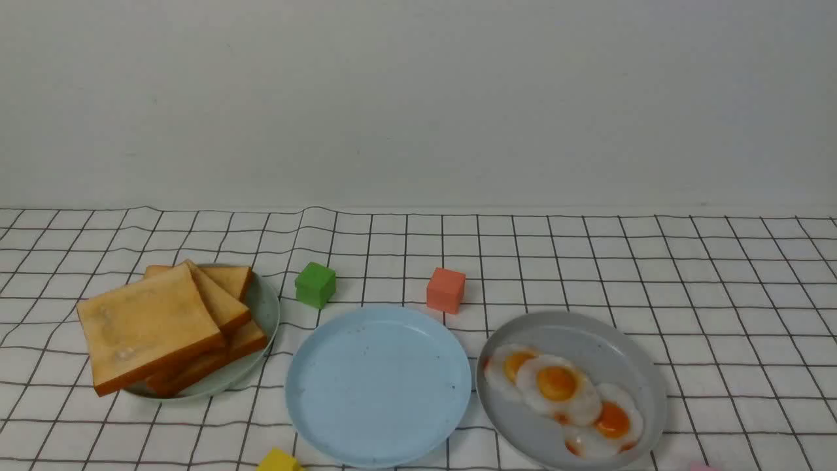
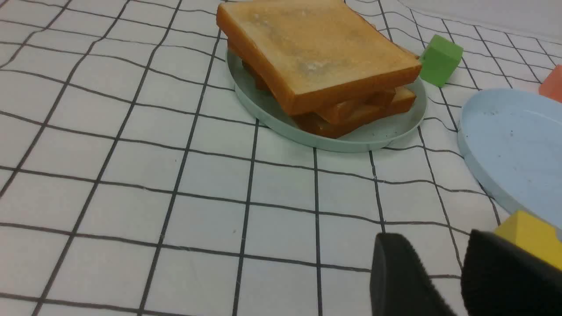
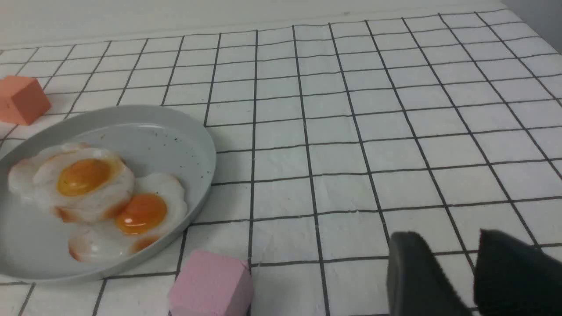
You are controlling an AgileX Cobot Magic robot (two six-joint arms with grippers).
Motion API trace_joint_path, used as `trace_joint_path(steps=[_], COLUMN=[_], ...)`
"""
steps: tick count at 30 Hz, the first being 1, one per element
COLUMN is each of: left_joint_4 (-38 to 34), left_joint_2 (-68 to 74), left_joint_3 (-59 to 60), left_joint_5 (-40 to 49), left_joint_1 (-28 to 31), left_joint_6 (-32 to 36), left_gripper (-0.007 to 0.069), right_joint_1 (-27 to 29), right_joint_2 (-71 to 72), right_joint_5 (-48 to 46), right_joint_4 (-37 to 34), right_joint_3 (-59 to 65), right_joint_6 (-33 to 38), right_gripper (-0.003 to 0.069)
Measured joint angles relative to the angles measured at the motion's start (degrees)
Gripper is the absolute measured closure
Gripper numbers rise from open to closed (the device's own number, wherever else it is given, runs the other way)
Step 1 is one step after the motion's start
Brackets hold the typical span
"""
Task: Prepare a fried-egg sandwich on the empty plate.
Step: Use the left arm to grab a slice of bread
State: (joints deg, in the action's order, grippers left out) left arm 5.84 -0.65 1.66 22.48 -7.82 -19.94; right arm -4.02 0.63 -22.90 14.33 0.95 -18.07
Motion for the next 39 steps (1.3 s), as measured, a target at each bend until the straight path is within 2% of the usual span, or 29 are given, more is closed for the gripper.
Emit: trace_joint_path(steps=[29,33,39], left_joint_4=[0.24,0.24,0.24], left_joint_2=[0.00,0.00,0.00], left_joint_3=[0.00,0.00,0.00], left_joint_5=[0.00,-0.05,-6.55], left_joint_1=[0.00,0.00,0.00], left_joint_6=[0.00,0.00,0.00], left_gripper=[0.0386,0.0386,0.0386], right_joint_1=[0.00,0.00,0.00], right_joint_2=[0.00,0.00,0.00], right_joint_5=[0.27,2.53,13.32], right_joint_4=[0.00,0.00,0.00], right_joint_3=[0.00,0.35,0.55], right_joint_6=[0.00,0.00,0.00], right_gripper=[0.0421,0.0421,0.0421])
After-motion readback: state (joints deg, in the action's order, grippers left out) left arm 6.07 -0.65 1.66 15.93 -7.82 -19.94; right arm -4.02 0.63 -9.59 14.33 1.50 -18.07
